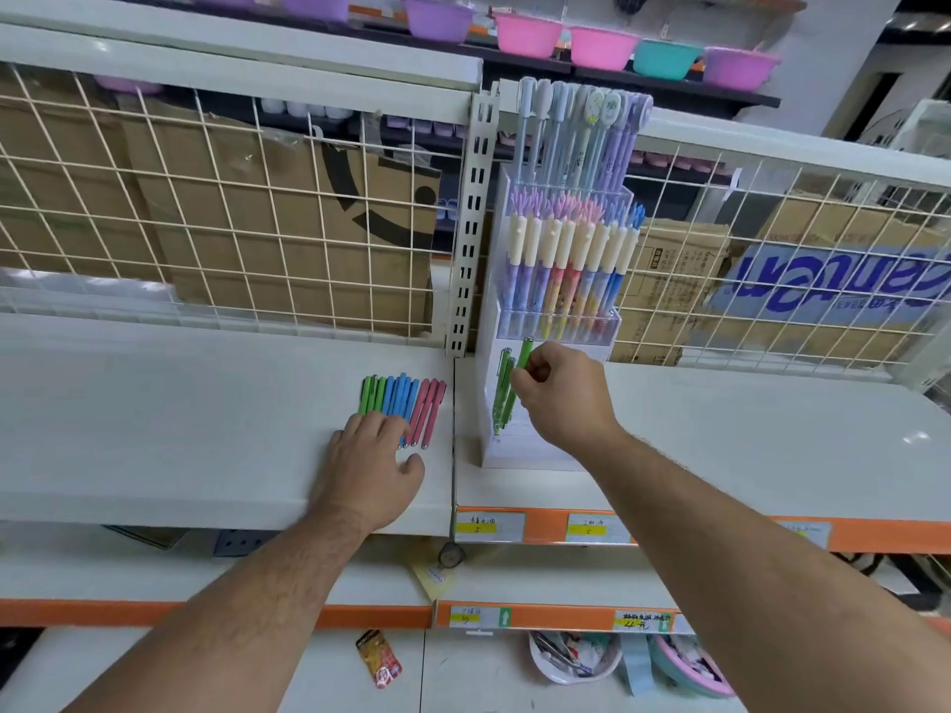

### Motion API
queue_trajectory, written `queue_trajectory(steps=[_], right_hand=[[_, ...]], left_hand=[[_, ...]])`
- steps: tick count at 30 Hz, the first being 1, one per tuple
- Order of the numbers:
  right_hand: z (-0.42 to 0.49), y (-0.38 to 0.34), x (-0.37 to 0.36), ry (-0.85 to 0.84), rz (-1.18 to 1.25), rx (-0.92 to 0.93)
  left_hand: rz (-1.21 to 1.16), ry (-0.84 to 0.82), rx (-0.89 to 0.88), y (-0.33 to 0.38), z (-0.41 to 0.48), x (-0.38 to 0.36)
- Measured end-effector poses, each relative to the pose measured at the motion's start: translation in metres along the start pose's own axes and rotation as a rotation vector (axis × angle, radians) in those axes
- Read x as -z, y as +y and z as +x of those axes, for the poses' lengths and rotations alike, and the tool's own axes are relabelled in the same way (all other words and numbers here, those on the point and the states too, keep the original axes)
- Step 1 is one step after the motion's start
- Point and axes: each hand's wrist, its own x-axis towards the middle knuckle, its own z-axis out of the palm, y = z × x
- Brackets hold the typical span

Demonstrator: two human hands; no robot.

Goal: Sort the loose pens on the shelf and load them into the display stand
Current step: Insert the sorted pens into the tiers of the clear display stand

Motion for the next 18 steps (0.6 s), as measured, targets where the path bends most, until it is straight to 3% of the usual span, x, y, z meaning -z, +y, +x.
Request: queue_trajectory(steps=[18], right_hand=[[-0.013, 0.004, -0.015, -0.087, -0.21, -0.005]], left_hand=[[-0.053, -0.049, 0.013, 0.001, 0.0, 0.001]])
